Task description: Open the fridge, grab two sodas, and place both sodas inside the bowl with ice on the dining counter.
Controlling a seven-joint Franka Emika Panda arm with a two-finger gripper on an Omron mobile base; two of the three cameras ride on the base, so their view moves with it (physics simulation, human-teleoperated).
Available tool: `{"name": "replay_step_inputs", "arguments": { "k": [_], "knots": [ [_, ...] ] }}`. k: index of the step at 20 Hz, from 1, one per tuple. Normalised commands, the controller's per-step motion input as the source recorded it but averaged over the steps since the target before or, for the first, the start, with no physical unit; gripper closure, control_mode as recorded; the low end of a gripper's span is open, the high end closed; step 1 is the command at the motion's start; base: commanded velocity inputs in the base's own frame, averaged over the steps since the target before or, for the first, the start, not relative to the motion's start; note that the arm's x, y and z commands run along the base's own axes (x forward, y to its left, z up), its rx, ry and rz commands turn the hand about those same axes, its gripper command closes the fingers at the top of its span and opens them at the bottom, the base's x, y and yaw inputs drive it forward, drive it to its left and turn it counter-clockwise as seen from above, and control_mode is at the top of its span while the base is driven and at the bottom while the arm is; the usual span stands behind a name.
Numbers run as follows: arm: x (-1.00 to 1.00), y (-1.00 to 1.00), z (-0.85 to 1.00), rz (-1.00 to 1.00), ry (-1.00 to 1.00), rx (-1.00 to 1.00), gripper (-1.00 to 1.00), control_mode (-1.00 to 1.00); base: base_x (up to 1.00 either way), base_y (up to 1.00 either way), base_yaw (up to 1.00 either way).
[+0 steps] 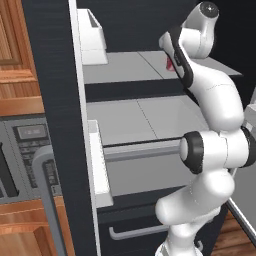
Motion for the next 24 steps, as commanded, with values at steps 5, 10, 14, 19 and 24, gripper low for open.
{"name": "replay_step_inputs", "arguments": {
  "k": [5,10,14,19,24],
  "knots": [
    [0.21,0.00,-0.22,0.00,0.05,0.00,-1.00,-1.00,0.00,0.00,0.00],
    [0.18,0.00,-0.30,0.00,0.06,0.00,-1.00,-1.00,0.00,0.00,0.00],
    [0.14,0.00,-0.39,0.00,0.05,0.00,1.00,-1.00,0.00,0.00,0.00],
    [0.10,-0.02,-0.38,0.00,0.02,0.00,1.00,-1.00,0.00,0.00,0.00],
    [0.03,0.00,-0.13,0.00,0.03,-0.01,1.00,-1.00,0.00,0.00,0.00]
  ]
}}
